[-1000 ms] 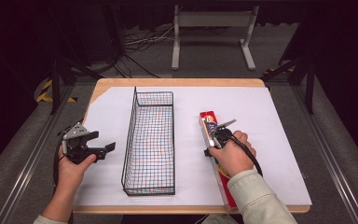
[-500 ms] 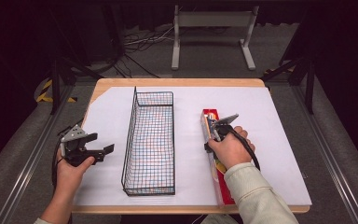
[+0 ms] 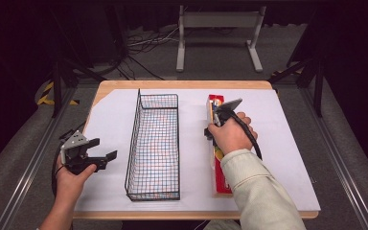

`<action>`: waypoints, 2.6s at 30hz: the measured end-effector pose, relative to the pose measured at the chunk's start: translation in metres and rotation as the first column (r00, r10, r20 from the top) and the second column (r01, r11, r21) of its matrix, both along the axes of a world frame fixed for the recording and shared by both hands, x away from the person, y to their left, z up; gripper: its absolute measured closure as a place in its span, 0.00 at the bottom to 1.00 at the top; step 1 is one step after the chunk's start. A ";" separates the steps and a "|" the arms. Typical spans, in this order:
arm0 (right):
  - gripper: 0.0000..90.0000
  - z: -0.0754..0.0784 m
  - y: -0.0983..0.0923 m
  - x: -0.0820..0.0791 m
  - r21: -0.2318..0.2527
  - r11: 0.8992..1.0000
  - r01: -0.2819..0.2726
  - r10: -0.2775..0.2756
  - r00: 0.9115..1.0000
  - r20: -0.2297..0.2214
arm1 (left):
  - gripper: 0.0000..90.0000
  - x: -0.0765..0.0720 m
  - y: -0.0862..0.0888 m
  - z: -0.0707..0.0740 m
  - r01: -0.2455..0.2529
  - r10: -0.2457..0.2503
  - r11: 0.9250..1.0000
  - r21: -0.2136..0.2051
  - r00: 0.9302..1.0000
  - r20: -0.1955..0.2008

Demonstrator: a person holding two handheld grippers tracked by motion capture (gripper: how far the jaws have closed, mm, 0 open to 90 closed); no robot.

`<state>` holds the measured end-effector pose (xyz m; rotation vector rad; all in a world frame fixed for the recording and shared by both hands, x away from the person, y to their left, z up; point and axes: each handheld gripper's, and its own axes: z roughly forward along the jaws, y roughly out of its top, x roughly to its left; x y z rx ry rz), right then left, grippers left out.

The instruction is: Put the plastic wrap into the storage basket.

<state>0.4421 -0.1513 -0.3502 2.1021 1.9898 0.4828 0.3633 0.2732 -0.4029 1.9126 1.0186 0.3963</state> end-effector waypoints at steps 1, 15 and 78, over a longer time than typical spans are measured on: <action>0.45 0.002 0.002 0.001 0.004 1.000 0.001 -0.001 1.000 0.004 | 0.13 -0.001 0.000 0.000 0.001 -0.001 1.000 -0.002 1.000 -0.001; 0.45 0.033 0.039 0.015 0.039 0.998 0.053 -0.054 0.998 0.018 | 0.13 -0.012 0.006 -0.003 -0.005 0.005 1.000 -0.011 1.000 -0.012; 0.44 0.049 0.162 0.026 0.153 0.984 -0.097 0.083 0.992 0.095 | 0.13 -0.003 0.002 -0.004 -0.002 0.002 0.999 -0.033 1.000 -0.017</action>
